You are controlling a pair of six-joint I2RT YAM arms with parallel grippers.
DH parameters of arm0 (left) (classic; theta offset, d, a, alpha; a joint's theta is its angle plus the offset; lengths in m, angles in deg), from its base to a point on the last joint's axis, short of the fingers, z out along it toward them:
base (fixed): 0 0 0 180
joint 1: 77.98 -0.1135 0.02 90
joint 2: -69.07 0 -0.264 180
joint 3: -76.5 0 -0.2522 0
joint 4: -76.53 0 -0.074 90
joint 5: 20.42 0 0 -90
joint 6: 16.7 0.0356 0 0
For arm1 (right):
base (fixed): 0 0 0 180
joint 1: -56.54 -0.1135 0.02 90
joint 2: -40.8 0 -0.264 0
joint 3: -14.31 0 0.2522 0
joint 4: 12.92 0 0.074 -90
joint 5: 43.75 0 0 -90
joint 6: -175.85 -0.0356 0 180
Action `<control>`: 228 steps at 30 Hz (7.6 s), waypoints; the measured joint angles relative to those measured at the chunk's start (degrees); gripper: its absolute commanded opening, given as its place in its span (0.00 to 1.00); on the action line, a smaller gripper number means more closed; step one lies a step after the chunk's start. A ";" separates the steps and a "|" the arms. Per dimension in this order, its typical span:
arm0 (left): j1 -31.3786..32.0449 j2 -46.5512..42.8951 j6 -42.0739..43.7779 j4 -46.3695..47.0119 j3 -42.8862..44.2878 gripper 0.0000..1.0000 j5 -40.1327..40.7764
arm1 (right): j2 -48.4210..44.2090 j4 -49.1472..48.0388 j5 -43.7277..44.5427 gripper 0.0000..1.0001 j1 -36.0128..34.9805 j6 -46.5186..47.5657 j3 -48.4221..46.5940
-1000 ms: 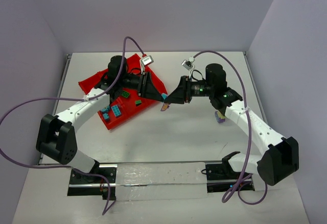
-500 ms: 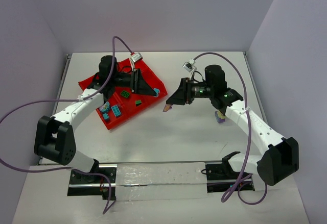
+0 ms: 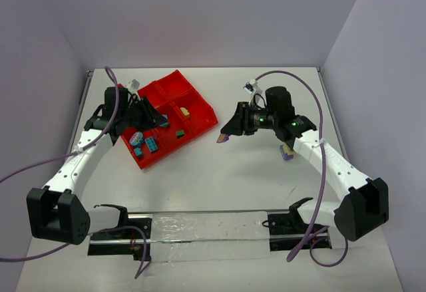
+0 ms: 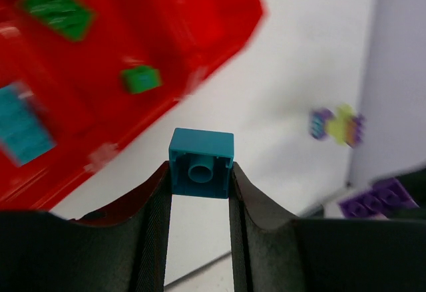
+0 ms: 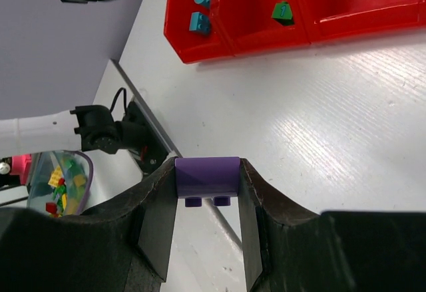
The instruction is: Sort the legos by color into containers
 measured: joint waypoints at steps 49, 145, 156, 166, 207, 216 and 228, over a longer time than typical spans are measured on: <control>7.70 25.77 -1.85 -11.09 29.90 0.87 25.50 | 5.49 0.57 20.67 0.00 0.05 -3.17 -2.60; 1.28 45.34 -0.24 -3.06 51.63 0.00 4.91 | -8.20 5.05 34.71 1.00 8.10 -11.07 -2.50; 1.23 55.75 0.47 -10.86 58.19 0.20 17.13 | -12.16 8.14 40.01 1.00 8.10 -10.09 -1.41; 2.24 55.80 2.01 -10.82 58.03 0.89 19.49 | -12.22 10.86 43.14 1.00 8.10 -8.58 -1.16; 13.87 30.03 7.86 -9.48 40.17 0.92 21.09 | 3.06 23.21 62.58 1.00 12.87 -2.40 5.28; 13.85 30.89 8.48 -10.20 40.17 0.92 21.20 | 2.80 20.23 57.24 0.74 15.56 0.21 8.98; 13.89 31.46 8.49 -10.25 40.22 0.92 21.16 | 2.60 18.80 55.71 0.49 15.57 1.26 8.98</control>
